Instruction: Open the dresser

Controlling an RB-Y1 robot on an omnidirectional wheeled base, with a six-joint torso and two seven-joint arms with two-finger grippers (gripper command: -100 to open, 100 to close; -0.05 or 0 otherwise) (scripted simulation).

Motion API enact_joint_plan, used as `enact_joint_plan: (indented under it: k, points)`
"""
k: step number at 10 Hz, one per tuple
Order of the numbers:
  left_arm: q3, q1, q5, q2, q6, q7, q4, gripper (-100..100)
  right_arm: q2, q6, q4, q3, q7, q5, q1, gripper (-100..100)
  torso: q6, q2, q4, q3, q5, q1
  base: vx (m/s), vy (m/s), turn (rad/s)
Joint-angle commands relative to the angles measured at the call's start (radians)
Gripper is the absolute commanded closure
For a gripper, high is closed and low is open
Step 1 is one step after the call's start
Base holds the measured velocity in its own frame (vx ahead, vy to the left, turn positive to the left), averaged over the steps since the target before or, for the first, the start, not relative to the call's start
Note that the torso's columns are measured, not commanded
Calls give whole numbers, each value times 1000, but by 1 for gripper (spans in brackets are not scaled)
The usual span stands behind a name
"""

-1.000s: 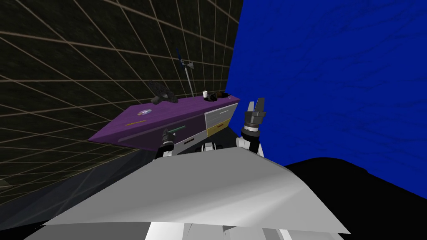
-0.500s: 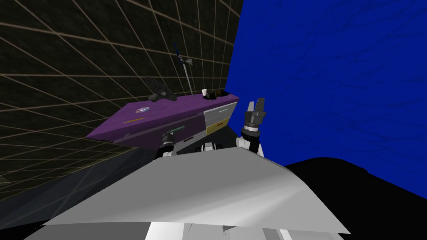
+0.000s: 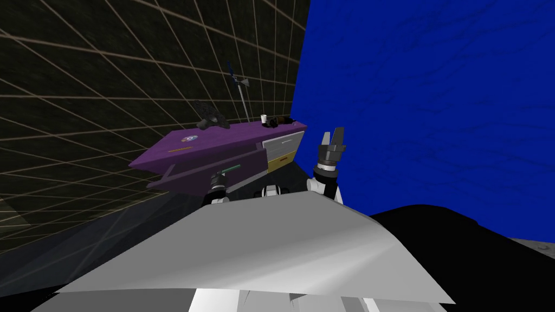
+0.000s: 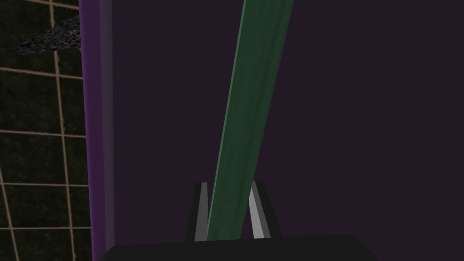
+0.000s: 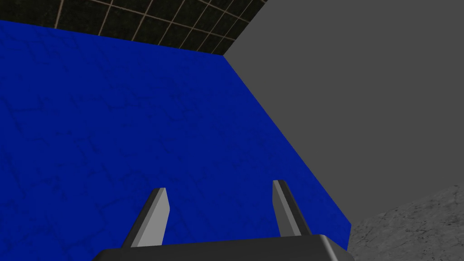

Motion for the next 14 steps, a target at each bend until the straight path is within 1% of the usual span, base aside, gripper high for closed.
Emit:
enact_joint_plan:
  k: [1,2,3,4,9,11,12,13,14]
  points:
    - [-5,13,1,1,-21,2,-20,100,0,0,0,0,0,0,0,0,0,2,1,1,0,1,-208,-52,5]
    - [-7,10,-1,-4,-8,0,-7,100,0,0,0,0,0,0,0,0,-1,2,2,1,-1,3,-95,-26,-17]
    - [-6,40,6,-3,25,5,-53,-100,0,0,0,0,0,0,0,0,-2,-4,1,-2,-1,5,-5,-14,-29]
    - [-6,40,6,-3,25,5,-57,-100,0,0,0,0,0,0,0,0,0,-9,-3,-5,1,6,14,-6,-7]
    - [3,109,23,2,102,19,-193,-100,0,0,0,0,0,0,0,0,1,-5,-3,-2,4,5,27,-3,-16]
    - [7,136,30,5,133,25,-248,-100,0,0,0,0,0,0,0,0,0,-3,-1,-2,1,4,19,-9,-20]
    - [7,136,30,5,133,25,-248,-100,0,0,0,0,0,0,0,0,0,-2,0,-1,0,2,15,-1,-1]
    - [9,150,33,6,148,28,-276,-100,0,0,0,0,0,0,0,0,0,-1,1,-1,-1,1,14,-3,-14]
    - [9,150,33,6,148,28,-276,-100,0,0,0,0,0,0,0,0,0,0,2,-1,-3,0,11,-2,-10]
